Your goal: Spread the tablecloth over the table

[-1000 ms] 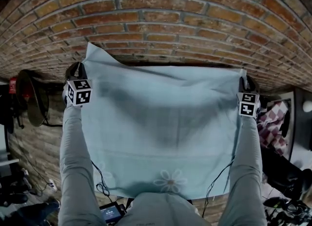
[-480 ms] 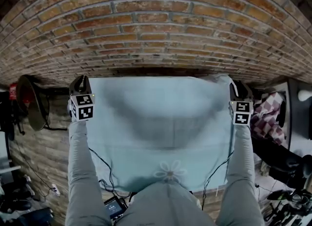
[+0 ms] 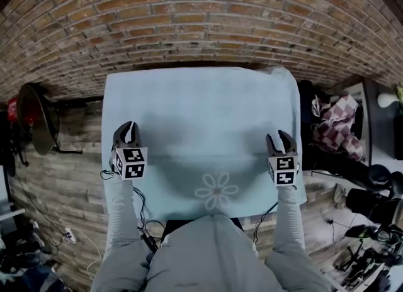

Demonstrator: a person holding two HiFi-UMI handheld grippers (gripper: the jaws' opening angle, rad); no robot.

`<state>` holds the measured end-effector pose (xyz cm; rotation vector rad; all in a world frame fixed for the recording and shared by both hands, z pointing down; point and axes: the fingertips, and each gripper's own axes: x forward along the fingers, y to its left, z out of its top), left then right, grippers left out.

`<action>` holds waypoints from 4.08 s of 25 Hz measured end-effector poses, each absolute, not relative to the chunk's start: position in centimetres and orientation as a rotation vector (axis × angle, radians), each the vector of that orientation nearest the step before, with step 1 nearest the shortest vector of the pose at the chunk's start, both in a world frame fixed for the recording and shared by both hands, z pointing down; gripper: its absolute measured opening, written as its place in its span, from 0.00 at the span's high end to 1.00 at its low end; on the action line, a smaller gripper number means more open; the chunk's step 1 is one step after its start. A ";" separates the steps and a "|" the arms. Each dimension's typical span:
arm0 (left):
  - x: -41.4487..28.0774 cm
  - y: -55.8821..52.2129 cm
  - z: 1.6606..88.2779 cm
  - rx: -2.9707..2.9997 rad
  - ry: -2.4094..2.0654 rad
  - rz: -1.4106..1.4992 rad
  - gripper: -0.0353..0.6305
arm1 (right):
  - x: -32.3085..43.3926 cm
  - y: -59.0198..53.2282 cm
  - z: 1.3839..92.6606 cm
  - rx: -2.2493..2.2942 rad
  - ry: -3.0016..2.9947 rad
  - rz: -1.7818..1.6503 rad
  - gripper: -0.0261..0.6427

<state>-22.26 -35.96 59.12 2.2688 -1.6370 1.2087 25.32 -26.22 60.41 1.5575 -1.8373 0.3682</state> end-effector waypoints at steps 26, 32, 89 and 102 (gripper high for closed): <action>-17.1 -32.6 64.7 2.159 -1.591 1.113 0.91 | 23.3 -24.8 65.0 1.594 -1.908 0.555 0.58; -16.3 -34.6 64.7 2.134 -1.608 1.098 0.91 | 24.2 -27.1 65.0 1.592 -1.915 0.552 0.57; -5.5 -23.1 54.2 2.523 -1.295 0.820 0.91 | 22.1 -13.1 59.6 1.746 -1.843 0.544 0.58; 3.7 -11.3 53.7 2.563 -1.111 0.777 0.91 | 25.4 -2.0 65.4 1.635 -1.805 0.723 0.58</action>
